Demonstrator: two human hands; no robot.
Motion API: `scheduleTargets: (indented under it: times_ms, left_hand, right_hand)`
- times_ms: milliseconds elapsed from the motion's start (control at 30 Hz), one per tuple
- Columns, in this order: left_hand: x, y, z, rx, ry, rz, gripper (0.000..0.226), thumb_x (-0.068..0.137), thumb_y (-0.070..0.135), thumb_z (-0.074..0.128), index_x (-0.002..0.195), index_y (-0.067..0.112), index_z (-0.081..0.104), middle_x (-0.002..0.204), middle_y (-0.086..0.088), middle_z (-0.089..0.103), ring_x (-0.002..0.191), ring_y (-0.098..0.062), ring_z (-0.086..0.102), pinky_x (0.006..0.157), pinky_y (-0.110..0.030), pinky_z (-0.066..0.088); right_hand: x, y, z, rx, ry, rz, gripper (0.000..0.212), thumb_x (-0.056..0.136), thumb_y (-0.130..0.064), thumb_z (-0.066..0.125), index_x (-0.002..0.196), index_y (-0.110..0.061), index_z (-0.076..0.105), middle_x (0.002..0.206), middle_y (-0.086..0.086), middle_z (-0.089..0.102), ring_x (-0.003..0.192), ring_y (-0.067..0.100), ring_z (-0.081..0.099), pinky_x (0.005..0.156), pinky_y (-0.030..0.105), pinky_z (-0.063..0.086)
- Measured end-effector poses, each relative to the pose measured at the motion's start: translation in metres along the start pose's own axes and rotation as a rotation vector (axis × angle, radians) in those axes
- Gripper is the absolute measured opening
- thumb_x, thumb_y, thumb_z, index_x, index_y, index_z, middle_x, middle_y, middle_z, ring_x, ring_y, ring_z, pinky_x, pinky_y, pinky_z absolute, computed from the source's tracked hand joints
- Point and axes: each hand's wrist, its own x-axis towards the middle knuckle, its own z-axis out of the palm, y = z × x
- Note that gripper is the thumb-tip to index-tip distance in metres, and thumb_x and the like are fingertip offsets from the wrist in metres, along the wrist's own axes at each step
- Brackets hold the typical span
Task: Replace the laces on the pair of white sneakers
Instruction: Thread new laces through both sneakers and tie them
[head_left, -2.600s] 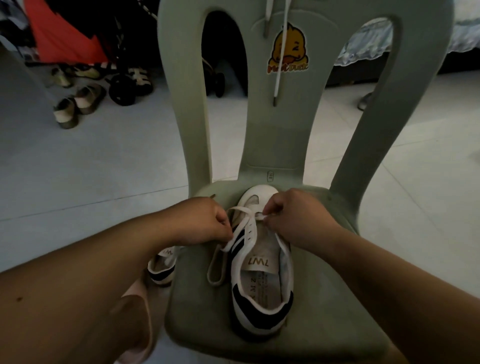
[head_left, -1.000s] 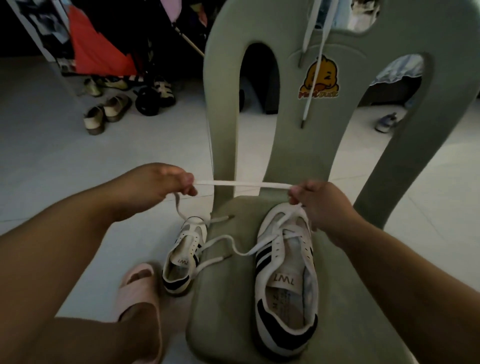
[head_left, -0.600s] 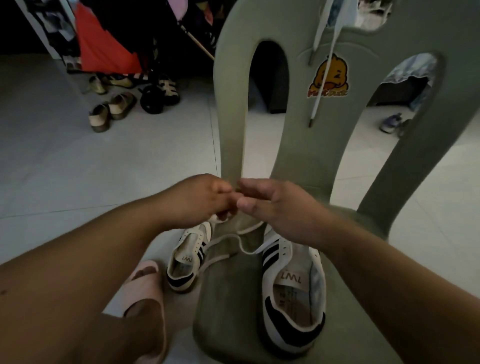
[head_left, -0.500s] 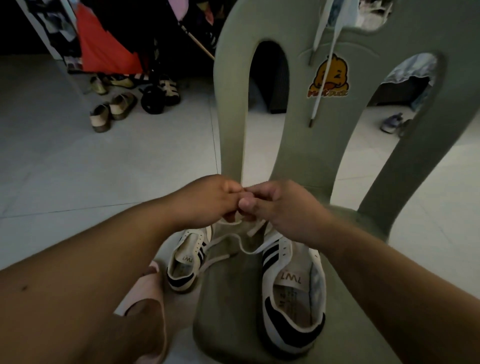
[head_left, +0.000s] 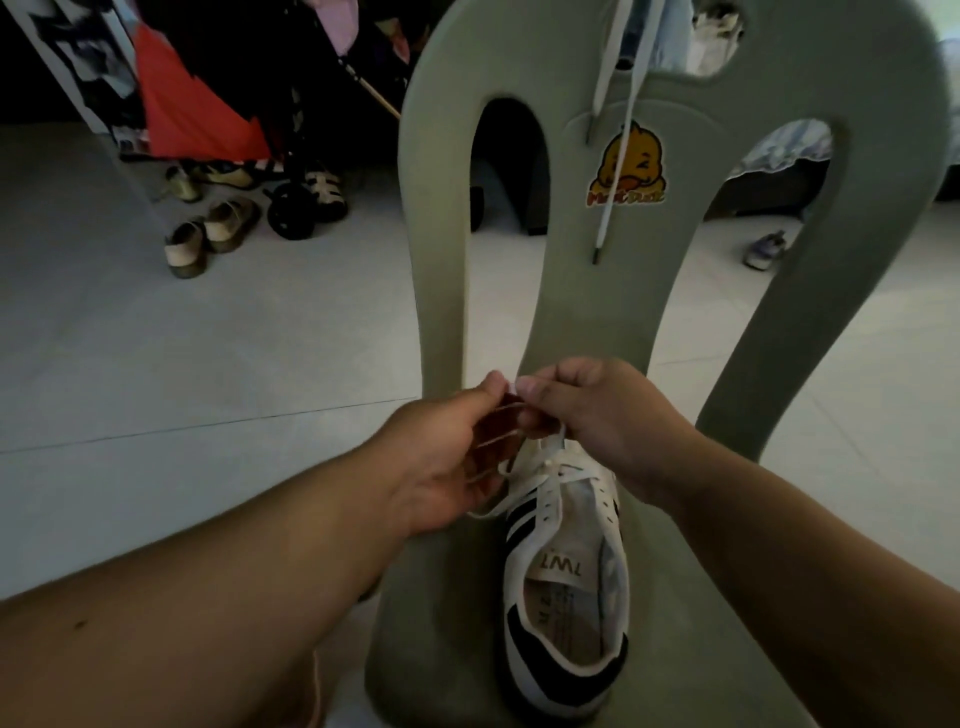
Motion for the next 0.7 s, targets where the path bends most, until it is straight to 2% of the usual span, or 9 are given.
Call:
scheduleTargets:
  times_ms: [100,200,300,367,433,567,633,700]
  left_hand:
    - [0.003,0.000,0.003,-0.283,0.027,0.012,0.020,0.093,0.033,0.052,0.087,0.022,0.068,0.080,0.004,0.072,0.081,-0.015,0.063,0.068,-0.034,0.040]
    - [0.003,0.007,0.000,-0.397,0.052,0.100,0.020,0.097,0.030,0.048,0.088,0.022,0.064,0.085,0.007,0.074,0.086,-0.013,0.067,0.070,-0.035,0.042]
    - [0.005,0.012,-0.009,-0.436,0.105,0.177,0.020,0.097,0.027,0.046,0.088,0.023,0.063,0.085,0.006,0.074,0.091,-0.013,0.068,0.076,-0.036,0.041]
    - [0.008,0.017,-0.016,-0.461,0.149,0.210,0.021,0.098,0.026,0.045,0.086,0.023,0.063,0.081,0.007,0.074,0.087,-0.012,0.068,0.076,-0.034,0.042]
    - [0.011,0.021,-0.025,-0.480,0.176,0.241,0.021,0.098,0.026,0.045,0.087,0.024,0.063,0.082,0.007,0.073,0.086,-0.012,0.068,0.073,-0.033,0.042]
    - [0.017,0.028,-0.043,-0.518,0.233,0.313,0.018,0.098,0.025,0.047,0.090,0.024,0.064,0.087,0.008,0.074,0.087,-0.010,0.069,0.073,-0.032,0.043]
    - [0.018,0.032,-0.051,-0.512,0.261,0.361,0.018,0.098,0.023,0.047,0.090,0.024,0.063,0.081,0.009,0.073,0.082,-0.008,0.069,0.073,-0.031,0.044]
    - [0.019,0.034,-0.056,-0.468,0.272,0.405,0.018,0.098,0.021,0.047,0.091,0.024,0.063,0.075,0.011,0.071,0.078,-0.007,0.069,0.073,-0.030,0.045]
  right_hand:
    - [-0.003,0.001,0.000,-0.042,-0.058,0.027,0.017,0.090,-0.028,0.061,0.078,-0.019,0.068,0.061,-0.010,0.068,0.055,-0.004,0.060,0.056,0.011,0.045]
    - [-0.005,0.005,-0.004,-0.150,-0.080,0.059,0.017,0.091,-0.028,0.061,0.077,-0.020,0.068,0.062,-0.009,0.069,0.058,-0.002,0.062,0.062,0.016,0.045]
    - [-0.004,0.012,-0.011,-0.280,-0.066,0.098,0.019,0.091,-0.028,0.060,0.076,-0.019,0.067,0.067,-0.006,0.069,0.065,0.004,0.065,0.055,0.014,0.045]
    - [-0.002,0.020,-0.016,-0.383,-0.031,0.129,0.021,0.092,-0.029,0.059,0.078,-0.018,0.069,0.074,-0.002,0.070,0.077,0.018,0.067,0.062,0.023,0.049]
    - [0.001,0.026,-0.020,-0.477,0.005,0.149,0.022,0.091,-0.031,0.060,0.077,-0.018,0.071,0.078,0.001,0.071,0.082,0.025,0.067,0.070,0.032,0.053]
    - [0.005,0.035,-0.024,-0.566,0.029,0.193,0.019,0.091,-0.028,0.059,0.082,-0.016,0.071,0.088,0.001,0.070,0.084,0.018,0.064,0.079,0.033,0.051]
    - [0.006,0.039,-0.024,-0.602,0.037,0.201,0.017,0.091,-0.026,0.059,0.085,-0.016,0.071,0.094,0.001,0.070,0.088,0.016,0.063,0.084,0.035,0.052]
    - [0.007,0.039,-0.024,-0.607,0.046,0.188,0.016,0.091,-0.026,0.059,0.083,-0.016,0.070,0.092,0.002,0.070,0.086,0.015,0.062,0.082,0.033,0.050]
